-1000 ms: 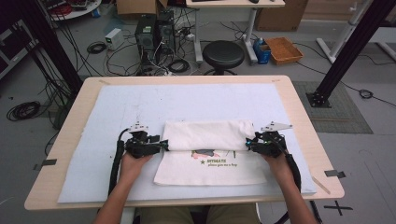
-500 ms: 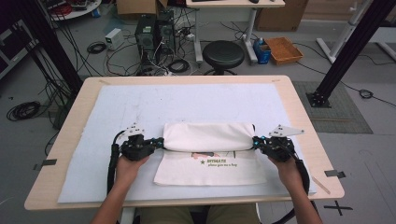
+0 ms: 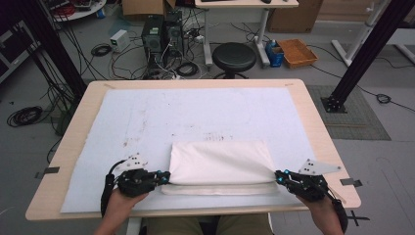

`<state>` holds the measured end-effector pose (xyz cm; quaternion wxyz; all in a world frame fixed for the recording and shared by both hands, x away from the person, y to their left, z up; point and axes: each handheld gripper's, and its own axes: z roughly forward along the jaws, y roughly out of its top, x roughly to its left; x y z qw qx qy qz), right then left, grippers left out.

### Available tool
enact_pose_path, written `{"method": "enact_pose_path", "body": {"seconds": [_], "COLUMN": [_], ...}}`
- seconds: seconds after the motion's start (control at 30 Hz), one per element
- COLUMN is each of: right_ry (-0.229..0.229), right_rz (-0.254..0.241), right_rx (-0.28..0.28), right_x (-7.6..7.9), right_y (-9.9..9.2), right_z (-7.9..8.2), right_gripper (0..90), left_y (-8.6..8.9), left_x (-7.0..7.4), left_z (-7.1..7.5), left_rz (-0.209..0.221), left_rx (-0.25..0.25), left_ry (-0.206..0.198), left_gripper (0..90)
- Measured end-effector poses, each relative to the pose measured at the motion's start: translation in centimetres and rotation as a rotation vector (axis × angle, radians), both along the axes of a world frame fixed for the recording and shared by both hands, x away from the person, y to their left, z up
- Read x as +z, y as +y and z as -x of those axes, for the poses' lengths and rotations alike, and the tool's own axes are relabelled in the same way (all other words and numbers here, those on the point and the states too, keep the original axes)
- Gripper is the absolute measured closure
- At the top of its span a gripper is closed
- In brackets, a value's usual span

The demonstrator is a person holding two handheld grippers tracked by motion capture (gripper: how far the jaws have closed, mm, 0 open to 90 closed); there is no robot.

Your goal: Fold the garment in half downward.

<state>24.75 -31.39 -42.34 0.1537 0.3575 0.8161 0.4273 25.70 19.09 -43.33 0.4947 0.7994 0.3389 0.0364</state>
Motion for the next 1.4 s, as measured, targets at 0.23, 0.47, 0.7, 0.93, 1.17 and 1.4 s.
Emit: {"method": "enact_pose_path", "body": {"seconds": [0.23,0.47,0.7,0.93,1.17,1.4], "right_ry": [0.076,0.052,-0.004,0.077,0.185,0.113], "right_rz": [0.065,-0.044,-0.070,-0.027,0.073,0.104], "right_rx": [0.026,-0.038,-0.195,-0.196,-0.136,-0.112], "right_x": [-0.7,-0.3,1.0,0.0,-1.8,-1.3], "right_y": [-0.1,-0.7,0.0,2.6,3.4,3.8], "right_z": [1.7,1.0,-2.9,-10.6,-13.2,-13.3], "right_gripper": [85.5,44.1,36.5,36.2,66.1,86.3], "left_y": [0.3,0.3,-0.2,-2.0,-3.3,-2.9], "left_x": [-0.9,0.8,3.0,0.5,-1.1,-0.5], "left_z": [1.2,-0.1,-5.2,-11.7,-12.2,-12.5], "left_rz": [-0.057,-0.029,-0.011,-0.079,-0.272,-0.150], "left_rx": [-0.026,0.079,0.222,0.330,0.251,0.301], "left_ry": [0.045,-0.026,-0.106,0.032,-0.013,-0.047], "left_gripper": [85.4,47.4,39.9,37.8,53.5,86.4]}}
